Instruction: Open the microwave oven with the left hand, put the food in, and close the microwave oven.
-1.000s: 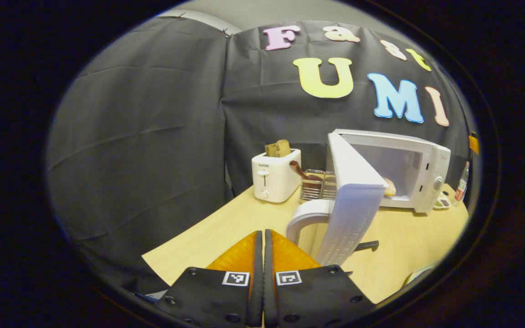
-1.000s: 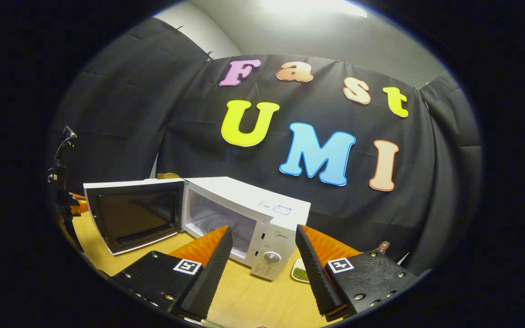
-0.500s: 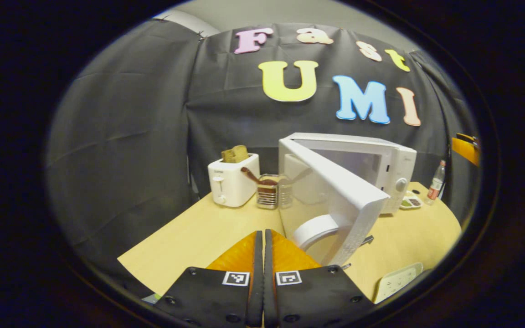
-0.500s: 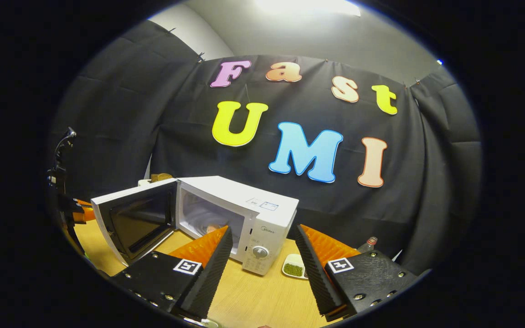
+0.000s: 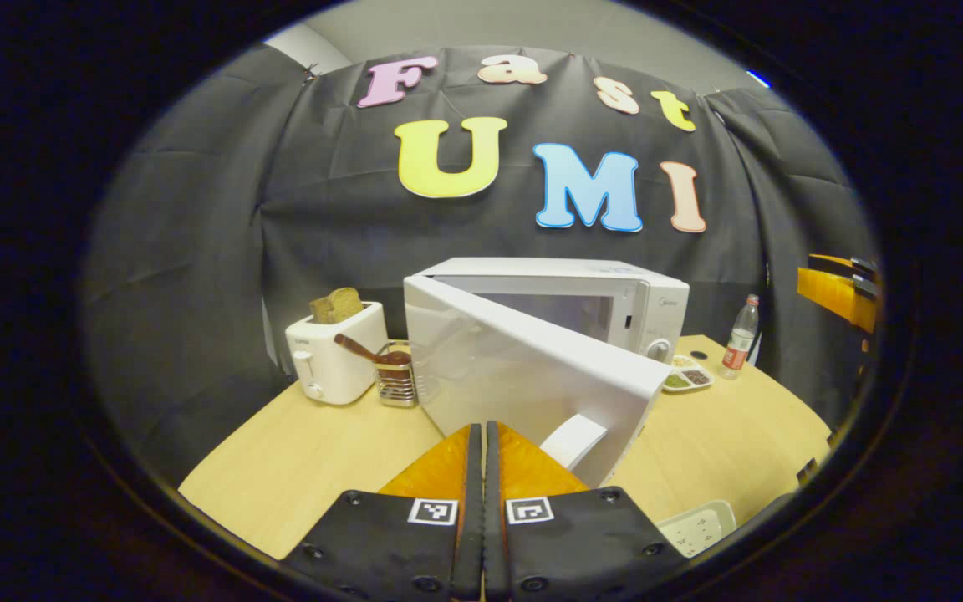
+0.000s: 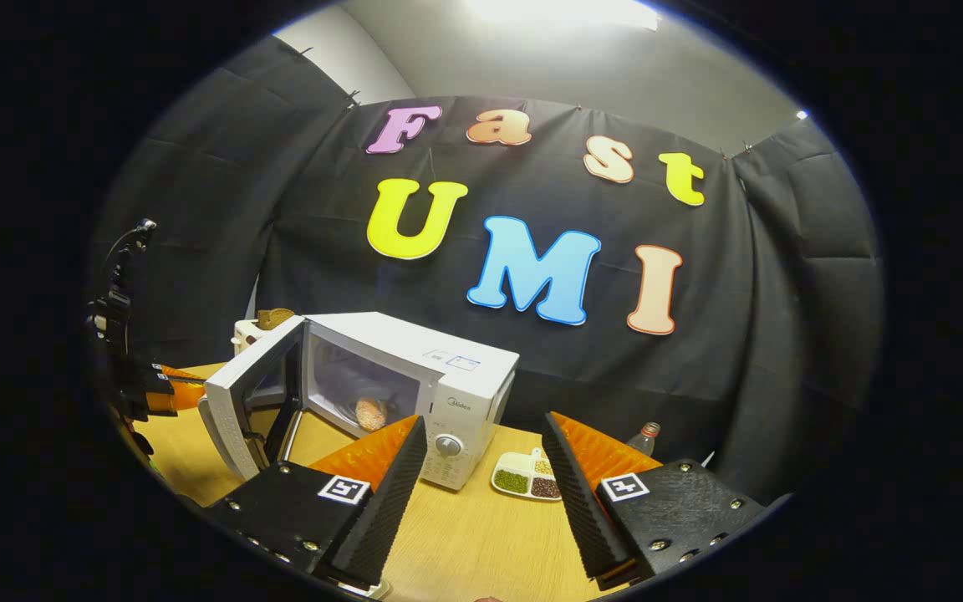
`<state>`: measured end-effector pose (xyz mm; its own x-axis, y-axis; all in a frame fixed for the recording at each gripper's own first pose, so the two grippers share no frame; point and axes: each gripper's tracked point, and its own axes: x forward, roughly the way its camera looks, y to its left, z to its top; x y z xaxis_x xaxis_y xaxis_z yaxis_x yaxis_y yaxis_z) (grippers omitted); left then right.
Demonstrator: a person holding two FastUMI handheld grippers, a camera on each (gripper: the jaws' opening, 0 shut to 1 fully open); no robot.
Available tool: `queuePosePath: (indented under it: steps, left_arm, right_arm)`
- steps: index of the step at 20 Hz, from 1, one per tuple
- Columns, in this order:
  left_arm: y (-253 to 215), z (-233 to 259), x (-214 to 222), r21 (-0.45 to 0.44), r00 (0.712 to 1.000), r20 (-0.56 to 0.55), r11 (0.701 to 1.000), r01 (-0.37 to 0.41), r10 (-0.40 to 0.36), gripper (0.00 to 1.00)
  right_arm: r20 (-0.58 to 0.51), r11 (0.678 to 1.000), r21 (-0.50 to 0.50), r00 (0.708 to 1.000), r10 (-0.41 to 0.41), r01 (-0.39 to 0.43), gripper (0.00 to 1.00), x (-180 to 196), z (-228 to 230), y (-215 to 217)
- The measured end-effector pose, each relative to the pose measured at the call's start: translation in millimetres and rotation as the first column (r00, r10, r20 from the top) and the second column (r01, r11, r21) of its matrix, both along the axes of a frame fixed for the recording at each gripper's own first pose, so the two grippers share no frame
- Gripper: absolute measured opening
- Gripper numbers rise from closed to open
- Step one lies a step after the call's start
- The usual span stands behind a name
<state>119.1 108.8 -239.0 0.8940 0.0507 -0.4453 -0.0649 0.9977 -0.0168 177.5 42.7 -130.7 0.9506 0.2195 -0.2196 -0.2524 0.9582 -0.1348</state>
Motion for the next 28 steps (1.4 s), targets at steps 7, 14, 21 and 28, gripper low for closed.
queuePosePath:
  steps: [7, 14, 21, 28]
  left_arm:
    - [-34, 7, 41, -0.013, 0.994, 0.032, 0.994, 0.108, -0.108, 0.07]
    - [-71, 0, 77, -0.033, 0.976, 0.043, 0.976, 0.217, -0.215, 0.07]
    - [-88, 2, 125, -0.046, 0.958, 0.071, 0.959, 0.28, -0.277, 0.07]
    - [-94, -8, 171, -0.059, 0.951, 0.088, 0.951, 0.302, -0.297, 0.07]
  right_arm:
    - [-0.008, 0.997, -0.021, 0.997, -0.077, 0.077, 0.85, -5, 0, -26]
    - [-0.007, 0.988, -0.032, 0.988, -0.154, 0.153, 0.85, -9, 2, -45]
    - [-0.015, 0.98, -0.051, 0.981, -0.195, 0.194, 0.85, -5, -3, -45]
    - [-0.025, 0.977, -0.065, 0.978, -0.206, 0.204, 0.85, 2, -8, -35]
